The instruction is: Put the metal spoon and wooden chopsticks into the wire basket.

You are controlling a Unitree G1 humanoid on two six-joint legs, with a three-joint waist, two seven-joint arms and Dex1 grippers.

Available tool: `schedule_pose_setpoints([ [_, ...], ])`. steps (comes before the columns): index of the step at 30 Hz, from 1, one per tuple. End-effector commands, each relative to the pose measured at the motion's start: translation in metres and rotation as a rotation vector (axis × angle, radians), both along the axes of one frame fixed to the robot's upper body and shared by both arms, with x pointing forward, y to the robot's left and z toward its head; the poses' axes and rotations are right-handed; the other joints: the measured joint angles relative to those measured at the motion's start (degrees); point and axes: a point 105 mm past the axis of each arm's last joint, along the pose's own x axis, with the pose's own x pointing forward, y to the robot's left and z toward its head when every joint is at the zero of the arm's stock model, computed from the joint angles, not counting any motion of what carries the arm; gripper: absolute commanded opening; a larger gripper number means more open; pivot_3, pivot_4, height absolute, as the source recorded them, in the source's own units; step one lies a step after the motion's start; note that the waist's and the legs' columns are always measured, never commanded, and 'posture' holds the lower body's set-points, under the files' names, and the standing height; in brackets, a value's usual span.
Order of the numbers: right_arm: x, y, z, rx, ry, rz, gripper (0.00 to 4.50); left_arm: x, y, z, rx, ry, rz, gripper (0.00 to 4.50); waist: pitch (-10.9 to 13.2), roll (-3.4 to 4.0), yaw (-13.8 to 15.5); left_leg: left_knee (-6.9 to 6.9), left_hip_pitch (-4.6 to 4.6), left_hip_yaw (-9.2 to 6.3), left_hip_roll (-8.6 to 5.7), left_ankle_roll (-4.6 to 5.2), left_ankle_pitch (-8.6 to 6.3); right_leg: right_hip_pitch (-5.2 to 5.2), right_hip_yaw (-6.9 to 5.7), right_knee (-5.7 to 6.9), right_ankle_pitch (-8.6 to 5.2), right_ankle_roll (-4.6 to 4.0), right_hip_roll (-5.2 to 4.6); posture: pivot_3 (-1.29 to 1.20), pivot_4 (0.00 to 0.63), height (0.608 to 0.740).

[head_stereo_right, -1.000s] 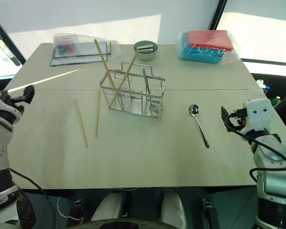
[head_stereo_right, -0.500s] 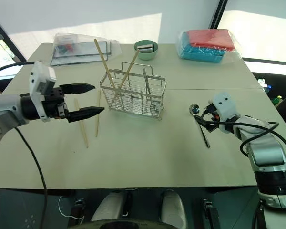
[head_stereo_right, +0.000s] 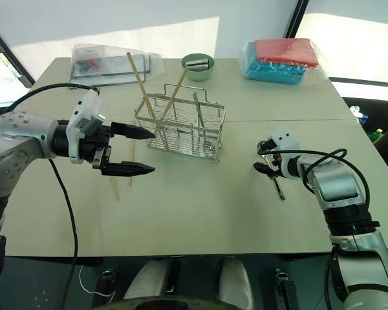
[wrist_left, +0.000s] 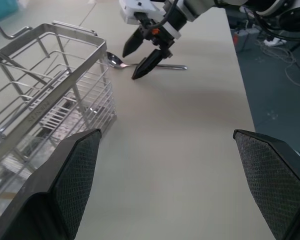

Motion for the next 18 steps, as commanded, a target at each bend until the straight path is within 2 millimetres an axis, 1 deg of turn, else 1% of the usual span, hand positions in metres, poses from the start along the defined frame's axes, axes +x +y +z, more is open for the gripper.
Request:
schedule_pose_setpoints([
  [1,-0.002,0.004,0.001,0.022,0.001,0.003,2.16,0.0,-0.001,0.01,0.001,-0.049,-0.012,4.5,0.0,0.0,0.0,0.0,0.01,0.0,0.0,0.0,0.0,0.0,0.0,0.0,0.0,0.01,0.0,0.0,0.15,0.667],
  [2,-0.004,0.007,0.0,0.041,0.015,0.002,1.55,0.0,-0.001,0.011,-0.001,-0.05,-0.012,4.5,0.0,-0.01,0.0,0.0,0.01,-0.01,0.0,0.0,0.0,0.0,0.0,0.01,0.01,0.02,0.01,0.0,0.15,0.667],
  [5,-0.005,0.011,-0.001,0.063,0.023,-0.007,0.04,-0.001,-0.002,0.013,-0.004,-0.06,-0.012,4.5,0.0,-0.04,-0.1,0.0,0.01,-0.03,0.02,0.0,0.0,0.0,0.0,0.02,0.04,0.07,0.04,0.0,0.15,0.667],
  [8,-0.005,0.012,-0.002,0.088,0.032,-0.028,0.04,-0.001,-0.004,0.016,-0.011,-0.064,-0.012,4.5,0.0,-0.05,-0.3,-0.01,0.02,-0.03,0.07,0.0,0.0,-0.01,0.0,0.03,0.09,0.16,0.09,0.0,0.15,0.667],
  [12,0.002,0.004,0.001,0.081,0.0,-0.089,0.04,0.0,-0.004,0.017,-0.012,-0.07,-0.006,4.5,0.0,-0.1,-0.5,-0.01,0.06,-0.04,0.11,0.0,0.0,0.0,0.01,0.06,0.1,0.18,0.14,0.0,0.15,0.667],
  [15,0.012,-0.001,0.026,0.098,-0.162,-0.109,0.04,0.001,-0.002,0.018,-0.015,-0.073,0.01,4.5,0.0,-0.02,-0.6,0.0,0.06,-0.04,0.11,0.0,0.0,0.0,0.02,0.06,0.1,0.18,0.15,0.0,0.15,0.667],
  [16,0.018,-0.002,0.046,0.125,-0.271,-0.124,0.04,0.002,-0.002,0.019,-0.019,-0.076,0.018,4.5,0.1,0.02,-0.5,0.0,0.05,-0.04,0.1,0.0,0.0,-0.02,0.03,0.06,0.1,0.18,0.15,0.0,0.15,0.667],
  [18,0.025,0.0,0.093,0.239,-0.475,-0.148,0.04,0.004,0.001,0.02,-0.03,-0.084,0.041,4.5,0.1,0.1,-0.5,-0.01,0.03,-0.03,0.1,0.0,0.0,-0.05,0.03,0.07,0.12,0.21,0.15,0.0,0.15,0.667],
])
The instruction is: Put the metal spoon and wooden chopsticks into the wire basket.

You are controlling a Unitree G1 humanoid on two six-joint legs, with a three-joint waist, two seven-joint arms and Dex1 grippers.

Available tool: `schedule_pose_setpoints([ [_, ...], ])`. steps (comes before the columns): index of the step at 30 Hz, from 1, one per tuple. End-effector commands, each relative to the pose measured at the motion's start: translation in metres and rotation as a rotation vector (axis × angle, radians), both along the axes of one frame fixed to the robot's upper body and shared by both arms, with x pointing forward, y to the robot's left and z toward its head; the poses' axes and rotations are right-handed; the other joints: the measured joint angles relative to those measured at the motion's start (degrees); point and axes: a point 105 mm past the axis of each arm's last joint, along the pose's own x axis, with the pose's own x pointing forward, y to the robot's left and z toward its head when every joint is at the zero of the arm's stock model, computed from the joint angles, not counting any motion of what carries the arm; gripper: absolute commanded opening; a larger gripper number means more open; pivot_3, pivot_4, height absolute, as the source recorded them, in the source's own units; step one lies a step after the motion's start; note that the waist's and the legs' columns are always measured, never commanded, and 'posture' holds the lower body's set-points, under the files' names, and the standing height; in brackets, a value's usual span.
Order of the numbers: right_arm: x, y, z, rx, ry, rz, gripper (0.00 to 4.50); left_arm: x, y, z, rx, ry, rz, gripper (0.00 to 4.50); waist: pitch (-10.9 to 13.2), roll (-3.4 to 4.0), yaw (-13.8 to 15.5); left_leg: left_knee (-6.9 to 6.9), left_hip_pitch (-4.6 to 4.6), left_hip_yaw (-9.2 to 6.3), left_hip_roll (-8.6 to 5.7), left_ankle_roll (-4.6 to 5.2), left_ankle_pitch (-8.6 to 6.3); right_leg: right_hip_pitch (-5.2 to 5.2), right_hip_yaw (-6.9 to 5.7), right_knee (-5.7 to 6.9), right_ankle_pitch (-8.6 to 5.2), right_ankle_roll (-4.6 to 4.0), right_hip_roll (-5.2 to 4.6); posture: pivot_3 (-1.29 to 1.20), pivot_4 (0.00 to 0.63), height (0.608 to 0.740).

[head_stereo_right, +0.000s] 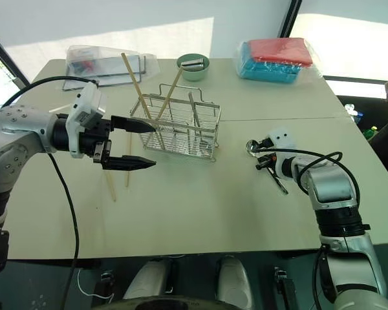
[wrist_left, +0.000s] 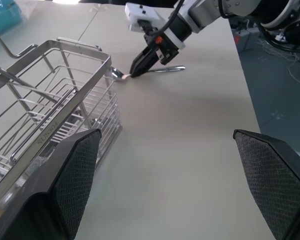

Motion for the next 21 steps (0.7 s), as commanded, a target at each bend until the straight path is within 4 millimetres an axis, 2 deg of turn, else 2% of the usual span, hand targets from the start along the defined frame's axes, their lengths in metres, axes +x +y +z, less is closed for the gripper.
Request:
schedule_pose_setpoints([
  [1,0.012,-0.002,0.089,0.111,-0.382,-0.043,0.04,0.001,0.003,0.013,-0.026,-0.067,0.025,4.5,0.1,0.12,0.0,-0.01,-0.01,0.01,0.0,0.0,0.0,-0.01,0.01,0.01,0.01,0.02,0.0,0.0,0.15,0.667],
  [5,0.004,0.029,0.167,0.313,-0.647,0.034,0.04,0.009,0.006,0.019,-0.06,-0.093,0.08,4.5,0.1,0.17,-0.4,-0.02,0.0,-0.01,0.02,-0.01,0.01,-0.02,0.01,0.03,0.02,0.04,0.04,0.0,0.15,0.667],
  [8,0.0,0.06,0.203,0.432,-0.757,0.097,0.04,0.013,0.008,0.021,-0.067,-0.105,0.093,4.5,0.1,0.14,-0.9,-0.03,0.03,-0.08,0.05,-0.02,0.02,-0.01,0.0,0.09,0.03,0.03,0.1,0.0,0.15,0.667],
  [11,0.001,0.09,0.217,0.48,-0.81,0.152,0.04,0.017,0.009,0.022,-0.073,-0.118,0.105,4.5,0.1,0.1,-0.9,-0.03,0.04,-0.08,0.06,-0.03,0.01,-0.02,0.01,0.11,0.03,0.03,0.13,0.0,0.15,0.667],
  [13,0.002,0.103,0.222,0.488,-0.828,0.176,0.04,0.019,0.008,0.024,-0.079,-0.127,0.109,4.5,0.1,0.13,-0.8,-0.03,0.04,-0.07,0.04,-0.02,0.01,-0.04,0.02,0.14,0.03,0.03,0.12,0.0,0.15,0.667],
  [21,0.003,0.123,0.219,0.498,-0.803,0.252,0.04,0.018,0.012,0.028,-0.095,-0.14,0.133,4.5,0.1,0.13,-1.0,-0.03,0.0,-0.06,-0.02,-0.02,0.02,-0.06,0.13,0.27,0.03,0.03,0.12,0.0,0.15,0.667],
])
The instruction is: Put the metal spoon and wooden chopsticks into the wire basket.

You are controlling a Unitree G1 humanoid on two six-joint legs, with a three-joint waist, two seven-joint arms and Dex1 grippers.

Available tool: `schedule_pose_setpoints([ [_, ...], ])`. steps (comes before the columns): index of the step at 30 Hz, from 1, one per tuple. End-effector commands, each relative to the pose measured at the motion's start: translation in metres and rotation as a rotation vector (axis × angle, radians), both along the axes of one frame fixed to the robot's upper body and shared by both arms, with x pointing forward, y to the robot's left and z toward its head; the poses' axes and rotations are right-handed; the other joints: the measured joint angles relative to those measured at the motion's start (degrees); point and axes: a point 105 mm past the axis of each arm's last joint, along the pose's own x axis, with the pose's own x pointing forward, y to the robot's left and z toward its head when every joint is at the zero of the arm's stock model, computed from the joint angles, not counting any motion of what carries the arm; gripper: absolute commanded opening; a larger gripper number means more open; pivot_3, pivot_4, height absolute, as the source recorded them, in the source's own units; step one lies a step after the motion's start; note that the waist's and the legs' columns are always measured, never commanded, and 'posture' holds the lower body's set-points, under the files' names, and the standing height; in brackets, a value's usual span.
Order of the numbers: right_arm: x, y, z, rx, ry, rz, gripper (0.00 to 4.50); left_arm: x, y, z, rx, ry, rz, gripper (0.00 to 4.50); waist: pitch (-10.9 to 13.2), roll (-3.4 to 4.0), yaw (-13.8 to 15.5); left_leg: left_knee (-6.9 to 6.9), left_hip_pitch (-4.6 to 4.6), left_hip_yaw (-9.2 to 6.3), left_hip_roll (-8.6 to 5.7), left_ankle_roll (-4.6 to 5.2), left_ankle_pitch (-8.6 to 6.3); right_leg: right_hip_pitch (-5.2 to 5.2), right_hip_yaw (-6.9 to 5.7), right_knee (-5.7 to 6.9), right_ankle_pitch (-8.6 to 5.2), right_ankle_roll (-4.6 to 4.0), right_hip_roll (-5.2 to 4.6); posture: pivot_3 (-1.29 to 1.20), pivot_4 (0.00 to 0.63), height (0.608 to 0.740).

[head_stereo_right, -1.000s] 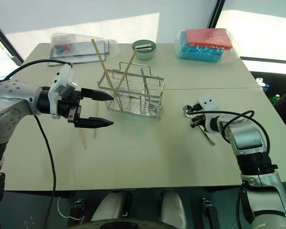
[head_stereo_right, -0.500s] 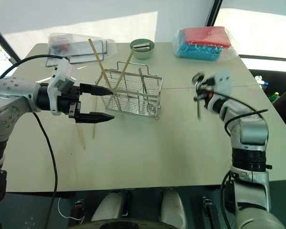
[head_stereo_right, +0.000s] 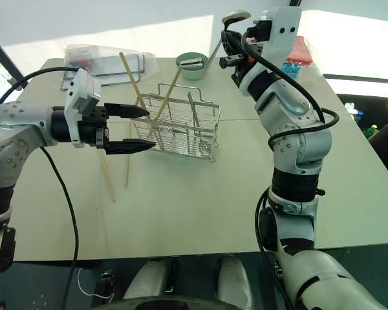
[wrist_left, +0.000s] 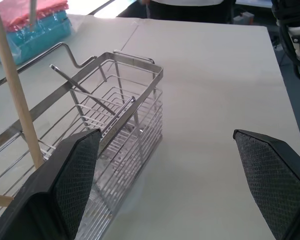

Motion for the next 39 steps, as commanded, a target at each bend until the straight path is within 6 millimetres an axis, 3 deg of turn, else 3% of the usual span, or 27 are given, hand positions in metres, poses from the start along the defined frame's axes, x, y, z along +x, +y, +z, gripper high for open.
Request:
schedule_pose_setpoints([
  [1,-0.008,0.006,0.017,0.0,-0.069,0.034,0.04,-0.003,0.003,0.015,-0.019,-0.064,0.01,4.5,0.0,0.01,-0.1,0.0,0.0,0.0,0.01,0.0,0.0,-0.02,0.0,0.02,0.0,0.0,0.01,0.0,0.15,0.667],
  [7,-0.018,0.009,0.017,-0.035,-0.076,0.06,0.04,-0.002,0.007,0.015,-0.029,-0.066,0.035,4.5,0.0,0.01,-0.1,0.0,0.01,-0.01,0.06,0.0,0.0,-0.1,0.0,0.03,-0.01,-0.01,0.08,0.0,0.15,0.667],
  [18,-0.051,-0.007,0.008,-0.082,-0.037,0.072,0.04,0.003,0.007,0.016,-0.033,-0.067,0.037,4.5,0.0,0.0,0.1,-0.01,0.01,-0.02,0.06,0.0,0.0,-0.03,0.01,-0.07,-0.01,-0.01,0.07,0.0,0.15,0.667],
  [28,-0.053,0.01,-0.028,-0.095,0.086,0.14,0.04,0.007,0.003,0.019,-0.036,-0.076,0.018,4.5,0.0,-0.02,0.0,0.0,0.02,-0.02,0.08,0.01,0.0,-0.03,0.02,-0.06,-0.01,-0.01,0.1,0.0,0.15,0.667],
  [33,-0.045,0.014,-0.059,-0.146,0.175,0.142,0.04,0.006,0.004,0.02,-0.035,-0.076,0.022,4.5,0.0,-0.05,0.1,0.0,0.02,-0.03,0.08,0.01,0.0,-0.02,0.02,-0.07,-0.01,-0.01,0.1,0.0,0.15,0.667],
  [36,-0.038,0.014,-0.073,-0.16,0.221,0.132,1.06,0.006,0.006,0.02,-0.032,-0.076,0.029,4.5,0.0,-0.04,0.2,0.02,0.02,-0.03,0.07,0.01,0.0,0.01,0.02,-0.11,-0.01,-0.01,0.1,0.0,0.15,0.667],
  [39,-0.034,0.015,-0.076,-0.191,0.22,0.116,2.47,0.005,0.007,0.021,-0.032,-0.077,0.038,4.5,0.0,-0.04,0.1,0.01,0.02,-0.03,0.07,0.01,0.0,0.01,0.03,-0.12,0.0,-0.01,0.1,0.0,0.15,0.667],
])
